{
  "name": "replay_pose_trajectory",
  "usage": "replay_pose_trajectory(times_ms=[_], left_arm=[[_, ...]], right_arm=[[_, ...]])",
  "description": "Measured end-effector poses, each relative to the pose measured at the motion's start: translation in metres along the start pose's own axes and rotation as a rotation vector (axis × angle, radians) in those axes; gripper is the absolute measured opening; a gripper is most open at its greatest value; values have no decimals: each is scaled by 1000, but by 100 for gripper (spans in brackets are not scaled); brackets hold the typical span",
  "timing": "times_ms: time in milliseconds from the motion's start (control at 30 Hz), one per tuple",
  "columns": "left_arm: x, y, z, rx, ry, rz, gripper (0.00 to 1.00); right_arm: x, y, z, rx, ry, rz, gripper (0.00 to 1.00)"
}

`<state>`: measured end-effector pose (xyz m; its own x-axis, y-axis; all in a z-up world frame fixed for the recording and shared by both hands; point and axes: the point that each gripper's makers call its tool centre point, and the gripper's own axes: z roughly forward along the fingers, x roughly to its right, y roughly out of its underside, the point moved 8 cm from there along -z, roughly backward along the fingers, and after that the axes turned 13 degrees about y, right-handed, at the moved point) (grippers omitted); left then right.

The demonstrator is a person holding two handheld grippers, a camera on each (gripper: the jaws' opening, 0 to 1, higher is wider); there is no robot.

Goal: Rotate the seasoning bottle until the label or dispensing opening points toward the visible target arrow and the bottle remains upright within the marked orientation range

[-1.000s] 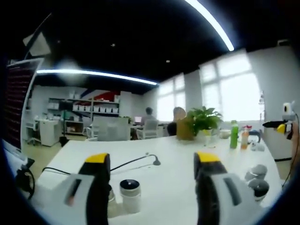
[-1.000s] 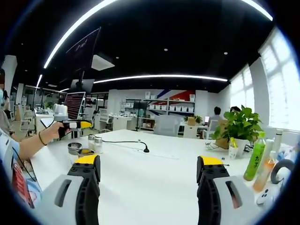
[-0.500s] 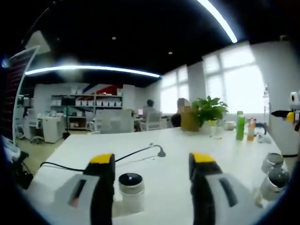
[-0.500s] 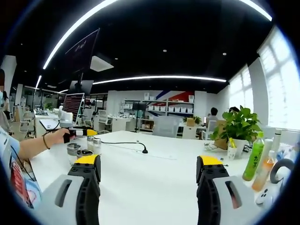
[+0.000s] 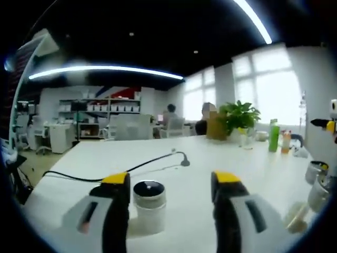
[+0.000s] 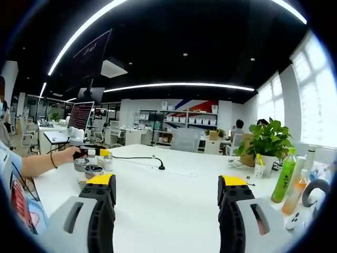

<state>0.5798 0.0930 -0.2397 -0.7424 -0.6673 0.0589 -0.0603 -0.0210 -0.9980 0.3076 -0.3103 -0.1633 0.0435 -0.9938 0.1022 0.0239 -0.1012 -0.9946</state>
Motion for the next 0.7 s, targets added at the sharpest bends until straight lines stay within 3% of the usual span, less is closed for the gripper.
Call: replay_pose_trajectory(times_ms=[200,533,600,700], left_arm=[[-4,9,4,-30,-24,5,62],[6,15,8,-51,-72,15,58],[6,16,9,-13,-86,11,58],[8,20,12,-24,-117,48,56]], right_arm=[[0,0,0,5,4,-2,82],[-1,-1,-1,10,1,-6,82],[-3,-2,-1,22,-17,7,81],[-9,-5,-3,33,-42,-4,80]])
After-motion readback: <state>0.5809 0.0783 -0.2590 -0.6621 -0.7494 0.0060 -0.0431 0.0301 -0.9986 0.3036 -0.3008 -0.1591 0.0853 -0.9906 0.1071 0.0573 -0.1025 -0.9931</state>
